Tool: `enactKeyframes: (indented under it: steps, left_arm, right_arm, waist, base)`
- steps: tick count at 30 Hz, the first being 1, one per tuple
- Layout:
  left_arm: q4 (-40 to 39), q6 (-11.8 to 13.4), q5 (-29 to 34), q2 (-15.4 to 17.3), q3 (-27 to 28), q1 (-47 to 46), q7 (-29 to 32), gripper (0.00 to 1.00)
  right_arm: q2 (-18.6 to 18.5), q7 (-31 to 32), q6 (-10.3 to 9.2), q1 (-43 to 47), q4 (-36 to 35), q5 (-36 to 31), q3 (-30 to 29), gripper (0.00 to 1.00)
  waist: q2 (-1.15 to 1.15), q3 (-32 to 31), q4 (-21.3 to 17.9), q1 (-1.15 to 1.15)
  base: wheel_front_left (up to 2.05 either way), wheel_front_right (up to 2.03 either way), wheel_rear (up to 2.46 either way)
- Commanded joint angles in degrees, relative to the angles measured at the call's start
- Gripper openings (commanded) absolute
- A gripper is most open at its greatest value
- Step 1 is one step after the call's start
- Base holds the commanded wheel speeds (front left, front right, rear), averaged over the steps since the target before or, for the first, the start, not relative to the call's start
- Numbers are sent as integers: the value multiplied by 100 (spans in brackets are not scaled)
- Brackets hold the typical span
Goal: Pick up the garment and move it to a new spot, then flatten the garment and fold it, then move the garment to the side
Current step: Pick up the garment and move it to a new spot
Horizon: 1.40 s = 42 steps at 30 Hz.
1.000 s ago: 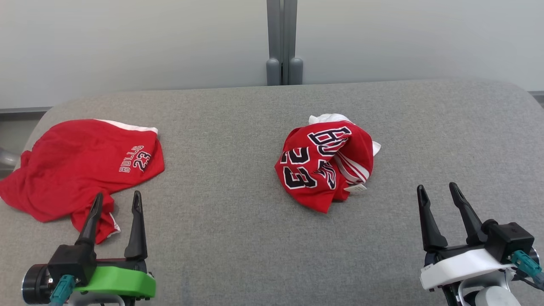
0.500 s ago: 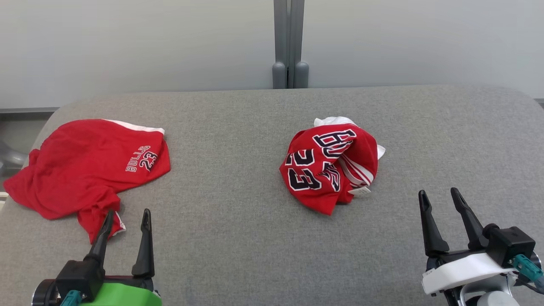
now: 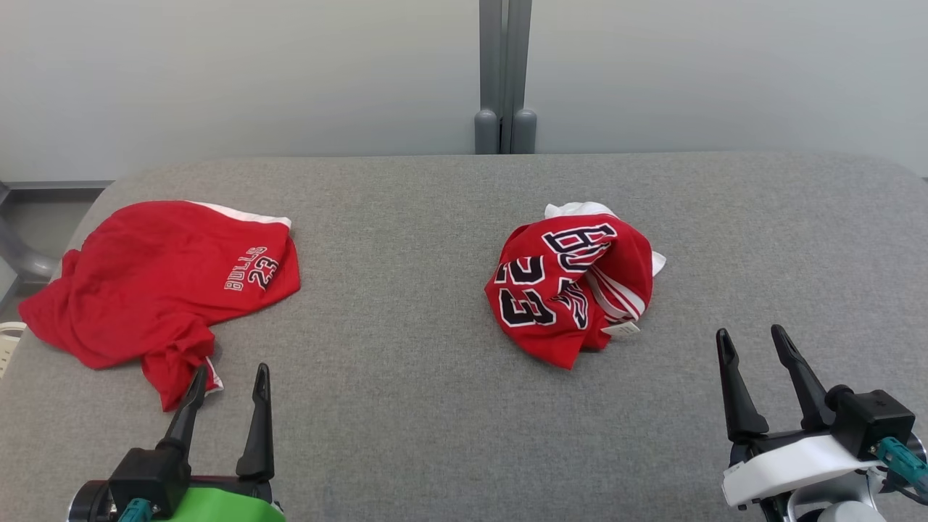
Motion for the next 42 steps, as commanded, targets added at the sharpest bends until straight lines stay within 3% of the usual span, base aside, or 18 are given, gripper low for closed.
enactKeyframes:
  steps: [1, 42]
  left_arm:
    - [9, -29, 26, -13, 42, 67, -4, 100]
    - [87, -192, 272, -199, 305, 93, -3, 100]
  right_arm:
    - [-13, 18, -4, 57, -19, -34, -22, 100]
    - [6, 87, -4, 106, -64, -117, -122, 100]
  waist:
    - [0, -4, -1, 0]
    - [0, 0, -88, 0]
  base:
    - [0, 0, 0]
    - [0, 0, 0]
